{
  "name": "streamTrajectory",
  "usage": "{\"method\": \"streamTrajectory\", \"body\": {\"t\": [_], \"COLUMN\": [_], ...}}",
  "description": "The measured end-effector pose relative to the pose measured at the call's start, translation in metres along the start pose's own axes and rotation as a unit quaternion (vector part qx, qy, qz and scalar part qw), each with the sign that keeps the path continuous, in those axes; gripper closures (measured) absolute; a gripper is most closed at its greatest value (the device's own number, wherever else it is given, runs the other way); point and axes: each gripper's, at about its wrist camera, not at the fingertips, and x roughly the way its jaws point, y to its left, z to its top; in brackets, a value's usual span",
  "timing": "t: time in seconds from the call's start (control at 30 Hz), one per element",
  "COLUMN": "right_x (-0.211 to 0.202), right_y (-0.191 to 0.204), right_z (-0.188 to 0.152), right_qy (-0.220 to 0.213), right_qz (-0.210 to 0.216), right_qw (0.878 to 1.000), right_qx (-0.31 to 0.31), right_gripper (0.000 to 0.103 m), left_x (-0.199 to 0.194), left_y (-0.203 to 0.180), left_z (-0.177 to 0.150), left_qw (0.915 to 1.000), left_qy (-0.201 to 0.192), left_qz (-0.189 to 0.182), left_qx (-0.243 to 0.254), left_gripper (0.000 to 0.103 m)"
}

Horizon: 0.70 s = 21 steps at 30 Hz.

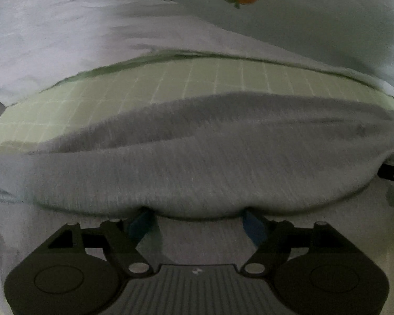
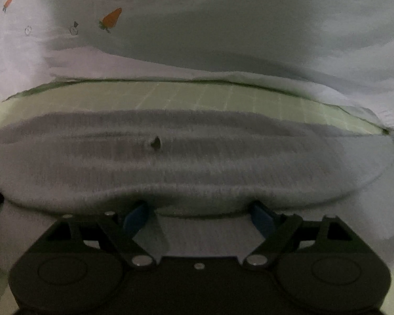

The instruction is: Fold clothes

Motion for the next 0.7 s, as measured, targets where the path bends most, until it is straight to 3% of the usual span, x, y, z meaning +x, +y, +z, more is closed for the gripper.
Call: {"method": "streamTrajectory", "body": {"t": [0.2,0.3,0.4,0.5,0.6,0.7], "right_x": [0.031,0.047,0.043,0.029,0.015,0.004], "right_y": [0.000,-0.001,-0.004,-0.006,-0.006,-0.006], "right_z": [0.041,0.061,0.074,0.068,0.048,0.025], "right_qy": [-0.011,-0.023,-0.043,-0.043,-0.031,-0.021], "right_qz": [0.005,-0.005,-0.005,-0.035,-0.071,-0.092], "right_qw": [1.000,1.000,0.999,0.997,0.993,0.985], "right_qx": [0.008,0.007,0.022,0.046,0.093,0.144], "right_gripper": [0.020,0.021,0.022,0.022,0.022,0.022], "left_x": [0.017,0.025,0.025,0.019,0.013,0.004], "left_y": [0.005,0.011,0.019,0.028,0.037,0.051], "left_z": [0.032,0.053,0.068,0.068,0.055,0.037], "left_qw": [0.9992,0.9966,0.9938,0.9941,0.9895,0.9748], "left_qy": [-0.027,-0.051,-0.067,-0.059,-0.026,0.003], "left_qz": [0.023,0.057,0.084,0.077,0.093,0.104], "left_qx": [-0.017,-0.029,-0.028,-0.048,-0.107,-0.197], "left_gripper": [0.020,0.020,0.020,0.020,0.020,0.020]}}
